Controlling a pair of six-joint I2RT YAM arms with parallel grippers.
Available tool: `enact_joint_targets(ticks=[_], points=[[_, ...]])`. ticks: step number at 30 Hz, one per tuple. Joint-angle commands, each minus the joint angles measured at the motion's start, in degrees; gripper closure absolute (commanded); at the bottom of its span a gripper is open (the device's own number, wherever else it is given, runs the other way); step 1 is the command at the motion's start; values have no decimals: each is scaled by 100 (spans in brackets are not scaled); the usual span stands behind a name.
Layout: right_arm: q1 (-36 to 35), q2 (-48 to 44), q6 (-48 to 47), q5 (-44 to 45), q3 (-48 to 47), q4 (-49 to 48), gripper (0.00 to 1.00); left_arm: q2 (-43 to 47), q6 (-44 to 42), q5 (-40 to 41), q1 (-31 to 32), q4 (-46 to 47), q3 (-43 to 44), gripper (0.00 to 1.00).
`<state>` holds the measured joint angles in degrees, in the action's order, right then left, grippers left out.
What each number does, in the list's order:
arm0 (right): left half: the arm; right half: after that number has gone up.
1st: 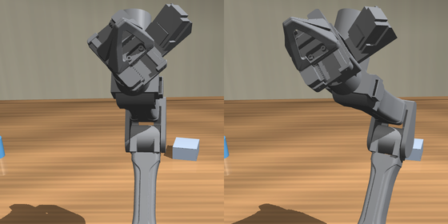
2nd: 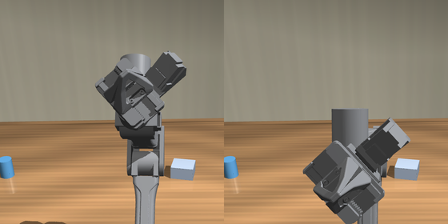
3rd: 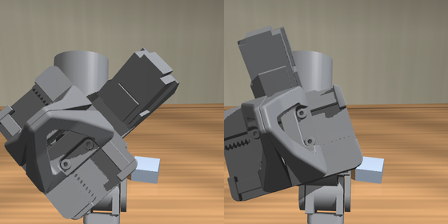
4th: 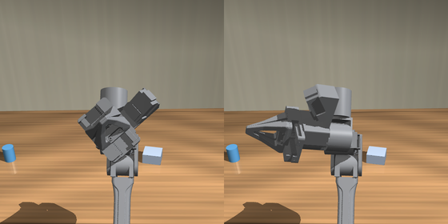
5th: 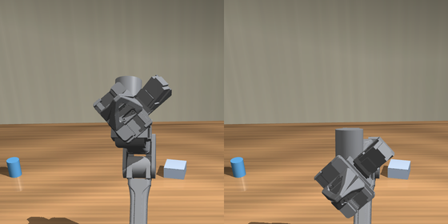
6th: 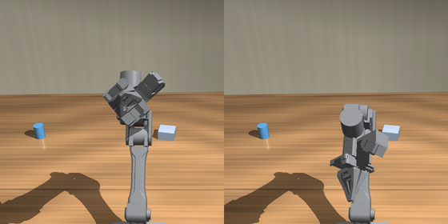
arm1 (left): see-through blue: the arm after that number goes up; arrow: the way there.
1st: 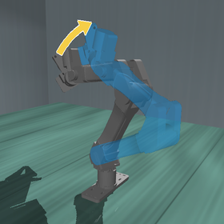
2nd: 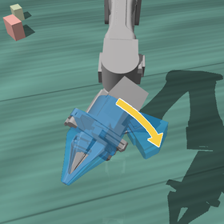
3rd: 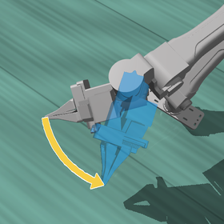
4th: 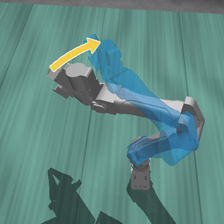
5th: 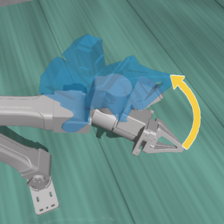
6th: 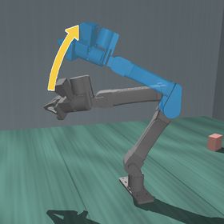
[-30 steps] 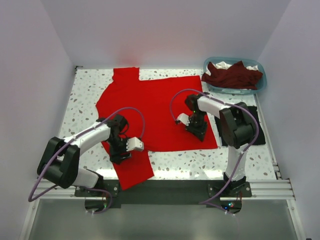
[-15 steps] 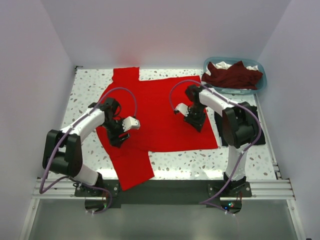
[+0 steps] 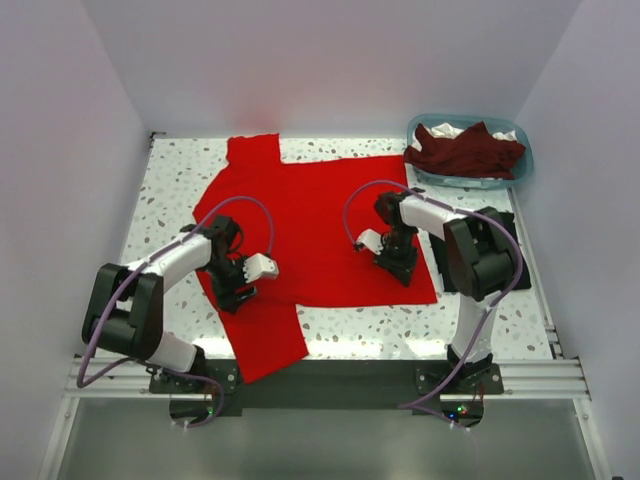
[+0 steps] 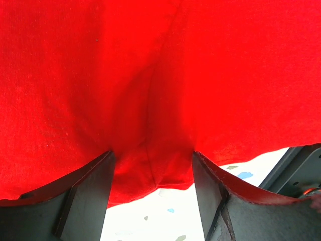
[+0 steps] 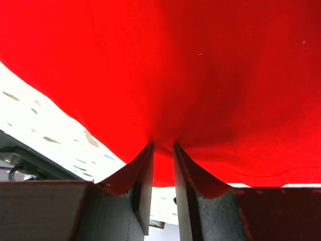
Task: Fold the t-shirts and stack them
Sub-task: Flatten the tshirt out
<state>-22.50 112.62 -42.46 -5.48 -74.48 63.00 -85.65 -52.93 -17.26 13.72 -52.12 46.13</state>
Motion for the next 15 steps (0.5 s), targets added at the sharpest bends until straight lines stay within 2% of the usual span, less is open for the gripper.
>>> enact_joint_targets(ticks=[1,8,15], points=[[-52,-222,-26,-208,346,-122,73,100,11,117,114,-131,-393,32],[-70,-434,97,-437,233,62,70,355,-16,13,88,-369,-430,32],[-53,-600,369,-744,-795,467,66,207,212,-805,-764,-641,1334,28]])
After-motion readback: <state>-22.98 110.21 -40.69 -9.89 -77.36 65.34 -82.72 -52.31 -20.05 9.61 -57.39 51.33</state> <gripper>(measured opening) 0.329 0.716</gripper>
